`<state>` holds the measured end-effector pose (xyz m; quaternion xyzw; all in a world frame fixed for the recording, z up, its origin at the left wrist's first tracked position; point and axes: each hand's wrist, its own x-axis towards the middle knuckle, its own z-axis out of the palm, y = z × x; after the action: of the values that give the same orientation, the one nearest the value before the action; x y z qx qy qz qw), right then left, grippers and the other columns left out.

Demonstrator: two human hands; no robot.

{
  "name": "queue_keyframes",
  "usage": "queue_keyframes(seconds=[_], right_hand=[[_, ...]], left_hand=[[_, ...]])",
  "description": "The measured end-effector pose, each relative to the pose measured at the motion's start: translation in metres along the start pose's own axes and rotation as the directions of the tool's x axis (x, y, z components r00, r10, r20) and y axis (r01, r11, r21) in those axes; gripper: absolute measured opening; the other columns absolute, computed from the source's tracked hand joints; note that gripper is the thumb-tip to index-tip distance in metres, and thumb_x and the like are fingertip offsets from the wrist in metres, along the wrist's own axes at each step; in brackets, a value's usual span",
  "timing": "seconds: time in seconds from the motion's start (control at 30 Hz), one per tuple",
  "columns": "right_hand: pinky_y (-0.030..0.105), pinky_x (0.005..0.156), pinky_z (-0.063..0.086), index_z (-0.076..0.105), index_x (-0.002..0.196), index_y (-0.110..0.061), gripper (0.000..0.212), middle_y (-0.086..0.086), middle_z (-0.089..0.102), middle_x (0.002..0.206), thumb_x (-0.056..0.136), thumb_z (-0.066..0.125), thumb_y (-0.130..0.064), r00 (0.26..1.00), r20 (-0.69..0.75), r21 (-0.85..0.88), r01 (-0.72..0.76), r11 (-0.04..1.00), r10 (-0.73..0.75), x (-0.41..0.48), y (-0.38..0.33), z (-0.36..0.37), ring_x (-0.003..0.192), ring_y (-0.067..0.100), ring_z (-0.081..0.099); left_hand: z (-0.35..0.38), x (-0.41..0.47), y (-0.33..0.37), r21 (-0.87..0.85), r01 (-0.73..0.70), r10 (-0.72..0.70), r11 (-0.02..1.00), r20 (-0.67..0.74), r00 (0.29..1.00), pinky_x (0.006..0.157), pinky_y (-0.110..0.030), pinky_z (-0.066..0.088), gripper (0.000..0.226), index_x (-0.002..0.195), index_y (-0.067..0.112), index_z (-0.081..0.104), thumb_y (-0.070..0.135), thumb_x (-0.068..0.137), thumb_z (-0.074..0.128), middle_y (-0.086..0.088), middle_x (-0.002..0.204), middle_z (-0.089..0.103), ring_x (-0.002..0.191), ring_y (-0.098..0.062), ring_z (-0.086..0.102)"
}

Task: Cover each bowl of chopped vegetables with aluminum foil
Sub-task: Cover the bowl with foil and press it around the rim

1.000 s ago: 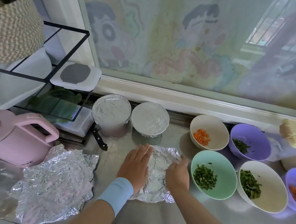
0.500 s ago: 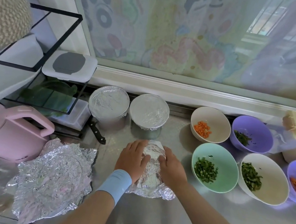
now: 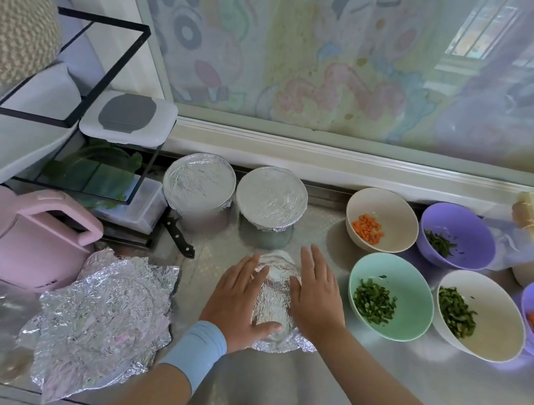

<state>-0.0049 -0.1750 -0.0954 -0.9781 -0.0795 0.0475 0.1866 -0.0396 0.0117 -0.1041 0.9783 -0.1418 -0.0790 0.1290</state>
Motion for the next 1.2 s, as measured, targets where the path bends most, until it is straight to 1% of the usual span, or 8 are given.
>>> queue_keyframes(seconds=[0.17,0.33,0.47,0.57,0.67,0.8,1.07,1.2], right_hand=[[0.041,0.122,0.014,0.018,0.155,-0.017,0.068,0.001,0.009,0.164,0.095,0.017,-0.048,0.998,0.012,0.070,-0.063,0.996,0.062,-0.029,-0.011,0.012,0.150,0.017,0.004],[0.039,0.121,0.018,0.013,0.156,-0.022,0.062,-0.005,0.012,0.163,0.101,0.034,-0.040,0.988,0.070,0.279,-0.152,0.948,0.138,-0.028,-0.006,0.017,0.149,0.013,0.011],[0.035,0.119,0.017,0.013,0.156,-0.020,0.062,-0.003,0.013,0.163,0.101,0.039,-0.034,0.994,0.093,0.176,-0.077,0.981,0.062,-0.023,-0.003,0.006,0.149,0.015,0.013],[0.038,0.119,0.017,0.015,0.156,-0.017,0.063,0.002,0.015,0.162,0.099,0.040,-0.030,0.999,0.028,0.037,-0.026,0.999,0.025,-0.022,-0.006,0.000,0.150,0.019,0.013],[0.040,0.115,0.026,0.019,0.154,-0.017,0.058,0.001,0.022,0.160,0.100,0.038,-0.029,0.985,0.039,0.144,-0.171,0.975,0.167,-0.017,-0.020,0.001,0.146,0.020,0.021],[0.045,0.105,0.038,0.021,0.152,-0.023,0.055,-0.003,0.031,0.152,0.100,0.037,-0.032,0.950,0.080,0.238,-0.311,0.920,0.301,-0.015,-0.027,0.011,0.136,0.021,0.032],[0.040,0.101,0.041,0.030,0.148,-0.025,0.050,-0.005,0.042,0.142,0.100,0.038,-0.033,0.979,0.067,0.223,-0.201,0.954,0.191,-0.007,-0.015,0.009,0.129,0.019,0.040],[0.038,0.110,0.032,0.034,0.147,-0.020,0.049,-0.001,0.041,0.146,0.101,0.040,-0.032,0.997,0.051,0.165,-0.072,0.984,0.064,-0.002,-0.003,0.002,0.135,0.020,0.039]], left_hand=[[0.009,-0.001,0.005,-0.033,0.059,-0.062,0.998,-0.078,0.995,0.118,-0.045,0.025,0.073,0.152,0.012,0.025,0.057,0.096,0.024,-0.009,0.162,0.014,0.149,-0.021,0.007],[0.010,-0.006,0.016,-0.150,0.161,-0.173,0.976,-0.069,0.983,0.122,-0.036,0.008,0.070,0.155,0.016,0.015,0.050,0.094,0.011,0.000,0.164,0.004,0.150,-0.016,0.001],[-0.006,0.007,0.015,-0.094,0.226,-0.239,0.970,-0.157,0.958,0.117,-0.041,0.023,0.058,0.149,0.018,0.032,0.038,0.095,0.032,-0.005,0.150,0.040,0.138,-0.026,0.034],[-0.022,0.034,0.009,-0.047,0.077,-0.086,0.996,-0.246,0.965,0.116,-0.041,0.027,0.049,0.145,0.015,0.042,0.025,0.097,0.044,-0.005,0.149,0.043,0.137,-0.027,0.037],[-0.031,0.060,0.007,-0.117,-0.101,0.096,0.988,-0.047,0.994,0.116,-0.035,0.029,0.046,0.149,0.018,0.036,0.024,0.103,0.036,0.002,0.153,0.037,0.140,-0.018,0.031],[-0.021,0.069,0.002,-0.234,-0.002,0.021,0.972,0.079,0.997,0.097,-0.033,0.043,0.037,0.139,0.026,0.047,0.030,0.104,0.035,0.008,0.139,0.050,0.124,-0.016,0.046],[-0.025,0.073,0.005,-0.377,0.334,-0.284,0.864,0.184,0.941,0.074,-0.037,0.046,0.035,0.084,0.019,0.052,0.038,0.104,0.029,-0.004,0.084,0.058,0.082,-0.025,0.057],[-0.018,0.059,0.000,-0.481,0.416,-0.329,0.772,0.258,0.908,0.070,-0.031,0.039,0.036,0.077,0.020,0.049,0.032,0.105,0.031,-0.018,0.099,0.060,0.075,-0.018,0.049]])
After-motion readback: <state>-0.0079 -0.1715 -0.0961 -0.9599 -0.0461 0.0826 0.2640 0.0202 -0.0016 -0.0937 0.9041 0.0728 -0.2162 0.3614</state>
